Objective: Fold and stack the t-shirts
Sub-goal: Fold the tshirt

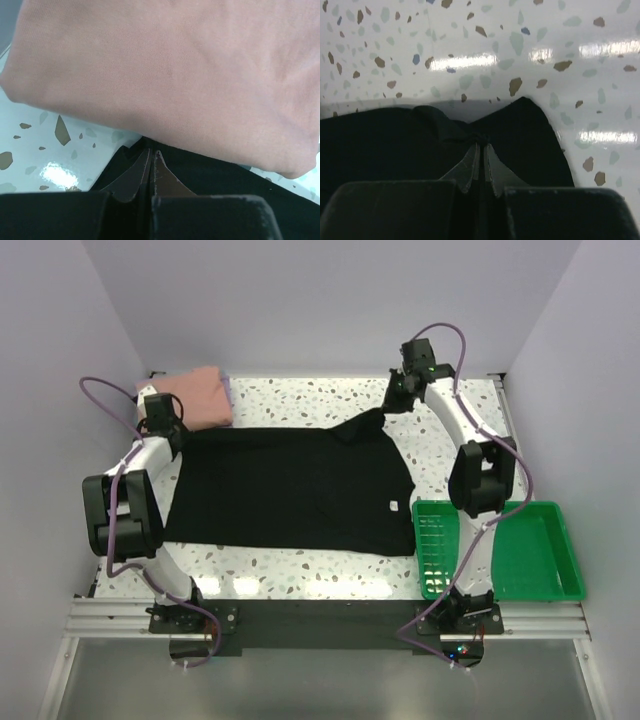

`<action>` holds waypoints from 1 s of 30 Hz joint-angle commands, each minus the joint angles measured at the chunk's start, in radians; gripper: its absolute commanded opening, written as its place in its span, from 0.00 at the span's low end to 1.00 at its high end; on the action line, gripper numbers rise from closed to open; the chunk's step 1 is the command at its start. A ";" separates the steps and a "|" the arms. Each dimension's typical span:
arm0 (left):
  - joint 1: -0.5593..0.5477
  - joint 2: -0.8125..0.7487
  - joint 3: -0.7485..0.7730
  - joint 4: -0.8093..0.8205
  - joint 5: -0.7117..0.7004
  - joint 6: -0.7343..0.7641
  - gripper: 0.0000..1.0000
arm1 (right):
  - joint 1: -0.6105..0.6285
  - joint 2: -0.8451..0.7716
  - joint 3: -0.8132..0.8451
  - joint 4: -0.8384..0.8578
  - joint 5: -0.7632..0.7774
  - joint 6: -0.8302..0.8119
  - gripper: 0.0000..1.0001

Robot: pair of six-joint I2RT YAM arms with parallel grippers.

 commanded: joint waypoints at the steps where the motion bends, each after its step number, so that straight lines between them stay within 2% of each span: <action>1: 0.008 -0.059 -0.001 -0.009 0.005 0.068 0.00 | 0.005 -0.190 -0.119 -0.004 -0.064 -0.002 0.00; 10: 0.008 -0.086 -0.006 -0.094 -0.030 0.098 0.00 | 0.032 -0.405 -0.350 -0.157 -0.093 -0.036 0.00; 18: 0.008 -0.128 -0.020 -0.195 -0.034 0.089 0.00 | 0.061 -0.530 -0.531 -0.231 -0.102 -0.048 0.00; 30: 0.010 -0.164 -0.039 -0.382 -0.055 0.035 0.00 | 0.081 -0.655 -0.655 -0.305 -0.110 -0.043 0.00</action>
